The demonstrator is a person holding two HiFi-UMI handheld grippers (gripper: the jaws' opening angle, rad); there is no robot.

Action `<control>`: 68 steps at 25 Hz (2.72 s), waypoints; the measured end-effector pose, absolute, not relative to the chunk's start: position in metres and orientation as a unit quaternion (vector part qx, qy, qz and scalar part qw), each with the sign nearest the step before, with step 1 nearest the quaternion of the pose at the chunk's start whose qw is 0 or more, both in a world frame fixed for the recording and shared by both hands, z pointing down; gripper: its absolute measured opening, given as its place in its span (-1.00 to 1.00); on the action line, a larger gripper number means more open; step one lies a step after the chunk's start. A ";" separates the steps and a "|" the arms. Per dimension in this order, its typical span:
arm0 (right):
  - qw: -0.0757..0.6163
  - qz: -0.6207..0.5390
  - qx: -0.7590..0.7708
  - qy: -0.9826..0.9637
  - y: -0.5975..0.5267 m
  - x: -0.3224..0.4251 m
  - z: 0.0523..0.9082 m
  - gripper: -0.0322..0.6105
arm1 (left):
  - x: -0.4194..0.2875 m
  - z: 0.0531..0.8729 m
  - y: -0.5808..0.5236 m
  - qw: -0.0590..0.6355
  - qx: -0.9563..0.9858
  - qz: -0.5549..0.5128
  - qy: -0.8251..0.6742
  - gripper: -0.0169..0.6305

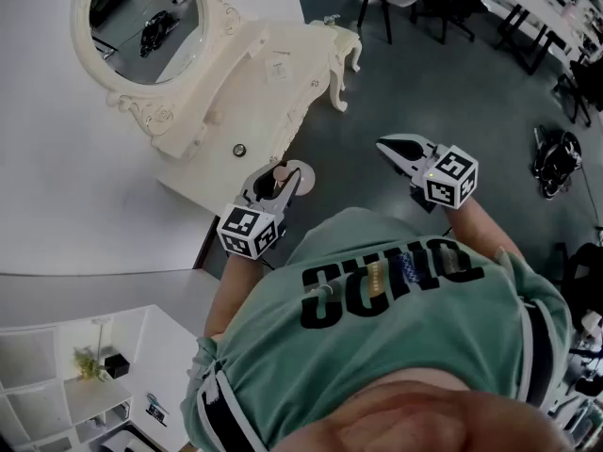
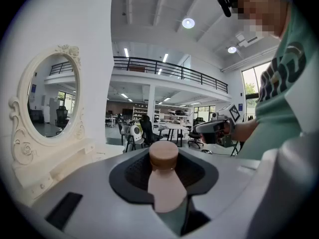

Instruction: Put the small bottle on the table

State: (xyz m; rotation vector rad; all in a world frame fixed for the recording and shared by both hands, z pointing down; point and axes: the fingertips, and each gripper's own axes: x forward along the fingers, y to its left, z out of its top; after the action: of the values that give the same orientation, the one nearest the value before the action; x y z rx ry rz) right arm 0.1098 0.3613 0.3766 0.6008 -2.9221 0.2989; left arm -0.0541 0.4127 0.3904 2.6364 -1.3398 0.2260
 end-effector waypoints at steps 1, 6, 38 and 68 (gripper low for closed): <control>0.072 0.101 0.201 -0.972 0.361 0.111 0.377 -0.92 | -0.053 0.390 0.413 0.088 0.886 0.076 -0.450 -0.54; 0.070 0.102 0.201 -0.972 0.362 0.115 0.378 -0.92 | -0.050 0.389 0.412 0.087 0.886 0.075 -0.449 -0.54; 0.053 0.116 0.207 -0.970 0.348 0.264 0.378 -0.92 | 0.095 0.389 0.395 0.090 0.889 0.068 -0.444 -0.54; 0.072 0.119 0.288 -0.947 0.106 0.004 0.379 -0.92 | -0.142 0.393 0.123 0.075 0.939 0.069 -0.330 -0.54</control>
State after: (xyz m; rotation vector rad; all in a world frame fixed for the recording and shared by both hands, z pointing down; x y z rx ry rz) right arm 0.0038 0.1063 0.3789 0.8662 -2.8472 0.3569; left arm -0.1420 0.1233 0.3933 2.8160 -0.9891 0.2084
